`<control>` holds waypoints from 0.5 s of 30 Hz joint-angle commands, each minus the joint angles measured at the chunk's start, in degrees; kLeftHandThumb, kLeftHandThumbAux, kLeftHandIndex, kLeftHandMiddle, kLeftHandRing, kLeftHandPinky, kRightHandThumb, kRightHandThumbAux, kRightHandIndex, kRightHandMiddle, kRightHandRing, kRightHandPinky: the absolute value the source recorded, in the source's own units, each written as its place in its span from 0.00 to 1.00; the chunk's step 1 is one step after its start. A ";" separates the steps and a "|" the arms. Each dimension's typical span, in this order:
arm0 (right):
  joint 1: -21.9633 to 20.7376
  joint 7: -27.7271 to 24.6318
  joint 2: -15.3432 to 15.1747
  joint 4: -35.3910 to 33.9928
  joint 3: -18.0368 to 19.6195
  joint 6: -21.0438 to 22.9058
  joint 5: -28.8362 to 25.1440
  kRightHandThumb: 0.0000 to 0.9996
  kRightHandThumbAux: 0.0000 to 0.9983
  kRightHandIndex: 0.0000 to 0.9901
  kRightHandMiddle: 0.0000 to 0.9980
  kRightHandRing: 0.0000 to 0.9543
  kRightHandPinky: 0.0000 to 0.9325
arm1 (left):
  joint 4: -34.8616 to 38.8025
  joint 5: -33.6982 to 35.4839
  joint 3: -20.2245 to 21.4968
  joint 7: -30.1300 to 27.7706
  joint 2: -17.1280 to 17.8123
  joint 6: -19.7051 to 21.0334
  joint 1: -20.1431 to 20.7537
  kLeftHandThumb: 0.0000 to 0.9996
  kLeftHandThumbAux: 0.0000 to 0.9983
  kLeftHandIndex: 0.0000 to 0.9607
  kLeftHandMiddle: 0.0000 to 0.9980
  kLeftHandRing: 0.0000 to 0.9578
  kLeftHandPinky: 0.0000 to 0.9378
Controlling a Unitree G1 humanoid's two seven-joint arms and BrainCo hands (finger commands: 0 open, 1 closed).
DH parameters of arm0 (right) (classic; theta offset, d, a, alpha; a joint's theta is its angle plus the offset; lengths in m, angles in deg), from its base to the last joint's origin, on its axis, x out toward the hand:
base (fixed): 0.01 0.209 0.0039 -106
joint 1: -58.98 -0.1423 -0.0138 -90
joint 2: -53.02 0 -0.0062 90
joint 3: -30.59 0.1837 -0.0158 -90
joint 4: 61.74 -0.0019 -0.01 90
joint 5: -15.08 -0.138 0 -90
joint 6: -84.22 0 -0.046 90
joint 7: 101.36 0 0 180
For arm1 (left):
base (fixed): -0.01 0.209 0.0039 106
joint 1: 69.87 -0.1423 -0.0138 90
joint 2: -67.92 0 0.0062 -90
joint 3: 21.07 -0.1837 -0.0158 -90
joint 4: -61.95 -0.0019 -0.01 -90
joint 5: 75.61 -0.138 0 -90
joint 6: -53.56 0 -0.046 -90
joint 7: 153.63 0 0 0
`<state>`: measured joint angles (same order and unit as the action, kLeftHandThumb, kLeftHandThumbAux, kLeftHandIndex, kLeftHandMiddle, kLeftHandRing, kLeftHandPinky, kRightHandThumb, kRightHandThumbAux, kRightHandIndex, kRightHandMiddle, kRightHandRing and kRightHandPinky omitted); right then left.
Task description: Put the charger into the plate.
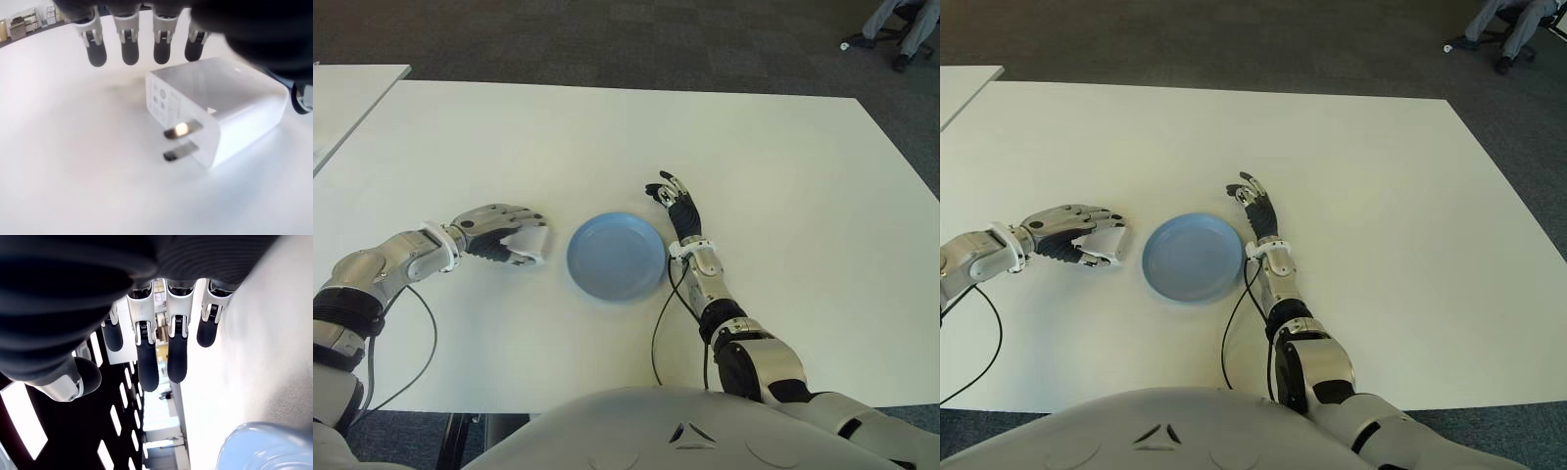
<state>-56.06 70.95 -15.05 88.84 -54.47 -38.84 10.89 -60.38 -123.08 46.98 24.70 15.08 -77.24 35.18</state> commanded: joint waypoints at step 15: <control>1.61 0.88 0.89 1.64 0.02 2.98 0.32 0.00 0.50 0.14 0.36 0.30 0.16 | -2.87 -2.50 -2.75 3.54 -0.51 -1.07 0.45 0.26 0.20 0.00 0.00 0.00 0.00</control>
<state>-56.06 71.04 -15.05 88.82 -54.47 -38.79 11.06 -62.60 -124.44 45.25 27.78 15.06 -78.40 35.88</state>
